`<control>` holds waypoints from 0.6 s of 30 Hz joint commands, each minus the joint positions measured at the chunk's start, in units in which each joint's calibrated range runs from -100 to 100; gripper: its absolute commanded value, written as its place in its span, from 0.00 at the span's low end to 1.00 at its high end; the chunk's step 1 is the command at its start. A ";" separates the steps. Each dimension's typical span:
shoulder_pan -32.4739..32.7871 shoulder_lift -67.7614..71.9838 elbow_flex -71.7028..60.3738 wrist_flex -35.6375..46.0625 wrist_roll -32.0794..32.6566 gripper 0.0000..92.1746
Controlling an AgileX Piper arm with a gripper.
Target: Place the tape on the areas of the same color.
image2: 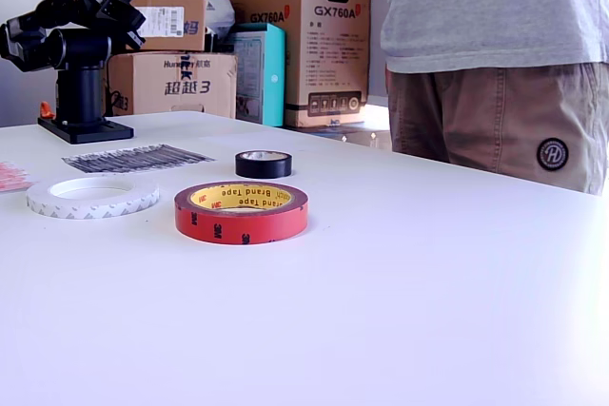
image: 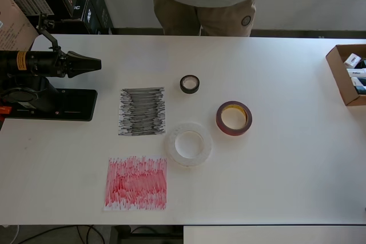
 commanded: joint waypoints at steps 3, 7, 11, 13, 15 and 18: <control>0.10 -0.38 -0.47 1.20 0.34 0.00; -0.06 -0.38 -0.47 0.69 -0.23 0.00; -0.22 -0.38 -0.38 0.69 -0.23 0.00; -0.22 -0.38 -0.38 0.61 -0.23 0.00; -0.22 -0.38 -0.47 0.61 -0.23 0.00; -0.22 -0.38 -1.01 -0.49 -0.23 0.00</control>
